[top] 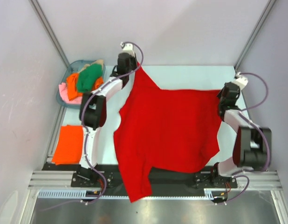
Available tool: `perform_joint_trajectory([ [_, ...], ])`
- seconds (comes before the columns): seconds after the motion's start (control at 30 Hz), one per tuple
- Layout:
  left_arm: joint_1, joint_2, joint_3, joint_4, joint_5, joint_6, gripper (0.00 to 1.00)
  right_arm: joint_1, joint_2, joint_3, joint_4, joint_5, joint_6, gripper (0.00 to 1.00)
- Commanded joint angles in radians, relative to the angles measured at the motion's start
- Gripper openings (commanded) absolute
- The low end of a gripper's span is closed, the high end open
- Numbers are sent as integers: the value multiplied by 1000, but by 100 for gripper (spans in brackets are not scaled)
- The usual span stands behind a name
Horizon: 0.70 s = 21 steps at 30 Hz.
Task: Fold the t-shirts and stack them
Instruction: Flatten the tshirt out
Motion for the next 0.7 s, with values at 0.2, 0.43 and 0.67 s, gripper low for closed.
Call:
perform_joint_trajectory([
  [0.2,1,379,510,143,17,-138,0,-59,448,316,206,20,-32,0],
  [0.43,-2,384,525,185,24,-186,0,-111,548,468,50,-84,0,0],
  [0.67,-4,159,289,229,55,-183,0,-114,427,404,36,-146,30,0],
])
